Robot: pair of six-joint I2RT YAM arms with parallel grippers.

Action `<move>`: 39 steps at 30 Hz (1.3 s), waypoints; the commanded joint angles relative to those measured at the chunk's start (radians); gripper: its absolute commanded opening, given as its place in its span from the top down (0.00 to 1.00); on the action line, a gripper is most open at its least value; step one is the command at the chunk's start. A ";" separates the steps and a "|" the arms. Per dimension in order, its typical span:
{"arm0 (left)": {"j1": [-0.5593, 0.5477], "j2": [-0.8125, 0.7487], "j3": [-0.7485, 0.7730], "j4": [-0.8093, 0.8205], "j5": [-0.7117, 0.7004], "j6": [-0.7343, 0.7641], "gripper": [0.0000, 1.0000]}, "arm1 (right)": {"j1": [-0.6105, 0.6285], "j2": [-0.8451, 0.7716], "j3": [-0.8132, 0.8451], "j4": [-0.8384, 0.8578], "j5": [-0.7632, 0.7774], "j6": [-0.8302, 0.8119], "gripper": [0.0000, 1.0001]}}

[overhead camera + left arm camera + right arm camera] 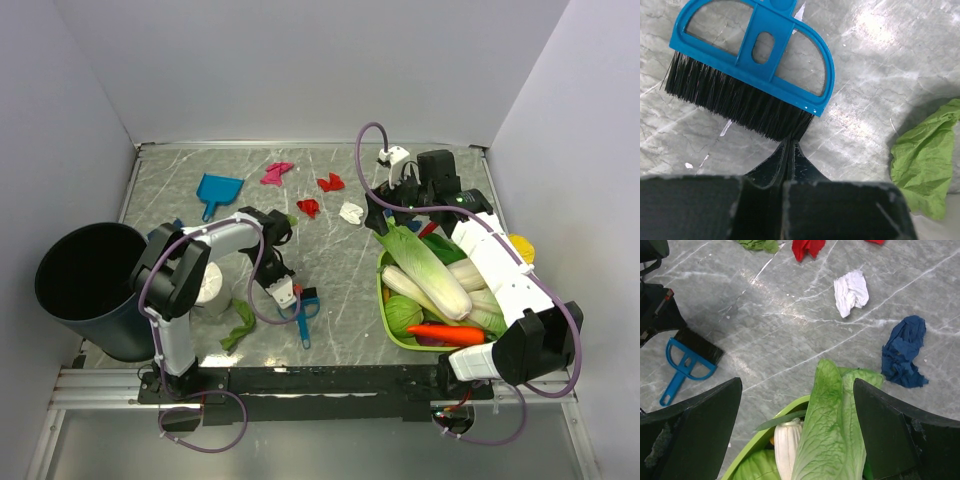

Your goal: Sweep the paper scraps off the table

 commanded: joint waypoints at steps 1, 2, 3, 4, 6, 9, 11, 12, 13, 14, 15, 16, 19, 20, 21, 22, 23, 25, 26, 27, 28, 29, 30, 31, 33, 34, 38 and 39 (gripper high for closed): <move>0.044 -0.037 0.044 -0.040 0.074 0.309 0.99 | -0.002 0.005 0.059 0.007 0.001 -0.020 0.00; 0.057 -0.046 0.058 -0.043 0.088 0.269 0.99 | -0.002 0.009 0.064 0.004 0.000 -0.025 0.00; 0.070 -0.048 0.078 -0.051 0.105 0.168 0.99 | -0.002 0.011 0.070 0.001 -0.002 -0.034 0.00; 0.098 -0.049 0.133 -0.059 0.131 0.111 0.99 | -0.002 0.020 0.081 0.000 -0.006 -0.040 0.00; 0.122 -0.040 0.201 -0.097 0.207 -0.064 0.99 | -0.002 0.028 0.092 -0.002 -0.012 -0.051 0.00; 0.176 -0.032 0.302 -0.120 0.293 -0.260 0.99 | -0.002 0.049 0.116 -0.008 -0.031 -0.063 0.00; 0.192 -0.054 0.293 -0.105 0.335 -0.375 0.99 | -0.002 0.058 0.125 -0.013 -0.037 -0.063 0.00; 0.199 -0.066 0.269 -0.091 0.341 -0.411 0.99 | -0.002 0.069 0.130 -0.011 -0.048 -0.066 0.00; 0.204 -0.077 0.255 -0.056 0.349 -0.446 0.99 | 0.000 0.075 0.142 -0.013 -0.052 -0.066 0.00; 0.207 -0.100 0.240 -0.027 0.365 -0.524 0.99 | -0.002 0.080 0.148 -0.014 -0.055 -0.069 0.00; 0.216 -0.114 0.214 0.002 0.378 -0.569 0.99 | -0.002 0.087 0.161 -0.016 -0.061 -0.071 0.00; 0.219 -0.123 0.203 0.056 0.390 -0.612 0.99 | -0.002 0.092 0.165 -0.019 -0.064 -0.075 0.00; 0.235 -0.144 0.187 0.124 0.438 -0.785 0.99 | -0.002 0.106 0.170 -0.028 -0.106 -0.100 0.00; 0.238 -0.146 0.187 0.163 0.450 -0.872 0.99 | 0.000 0.110 0.172 -0.033 -0.126 -0.115 0.00; 0.242 -0.149 0.187 0.183 0.467 -0.908 0.99 | -0.003 0.123 0.170 -0.040 -0.152 -0.124 0.00; 0.245 -0.157 0.184 0.202 0.473 -0.939 0.99 | 0.000 0.127 0.170 -0.049 -0.204 -0.136 0.00; 0.247 -0.164 0.178 0.251 0.474 -0.998 0.99 | -0.002 0.135 0.170 -0.054 -0.234 -0.159 0.00; 0.250 -0.192 0.143 0.305 0.450 -1.048 0.99 | 0.001 0.163 0.170 -0.059 -0.273 -0.187 0.00; 0.250 -0.201 0.126 0.346 0.426 -1.112 0.99 | 0.000 0.175 0.179 -0.077 -0.294 -0.216 0.00; 0.250 -0.210 0.088 0.437 0.395 -1.156 0.94 | 0.001 0.198 0.200 -0.083 -0.295 -0.225 0.00; 0.250 -0.233 0.062 0.513 0.328 -1.214 0.73 | 0.000 0.207 0.211 -0.085 -0.296 -0.233 0.00; 0.250 -0.246 0.033 0.579 0.279 -1.326 0.63 | 0.000 0.215 0.224 -0.092 -0.289 -0.238 0.00; 0.232 -0.258 -0.021 0.705 0.223 -1.380 0.59 | -0.002 0.229 0.245 -0.099 -0.284 -0.239 0.00; 0.212 -0.270 -0.035 0.743 0.062 -1.464 0.54 | -0.002 0.233 0.253 -0.105 -0.281 -0.244 0.00; 0.148 -0.263 -0.029 0.765 -0.071 -1.525 0.53 | -0.002 0.238 0.268 -0.111 -0.272 -0.239 0.00; 0.133 -0.241 -0.021 0.761 -0.120 -1.583 0.53 | -0.002 0.238 0.267 -0.108 -0.269 -0.223 0.00; 0.110 -0.175 0.011 0.722 -0.285 -1.709 0.53 | -0.002 0.229 0.245 -0.077 -0.265 -0.183 0.00; 0.110 -0.163 0.017 0.716 -0.302 -1.720 0.54 | -0.002 0.230 0.238 -0.070 -0.262 -0.173 0.00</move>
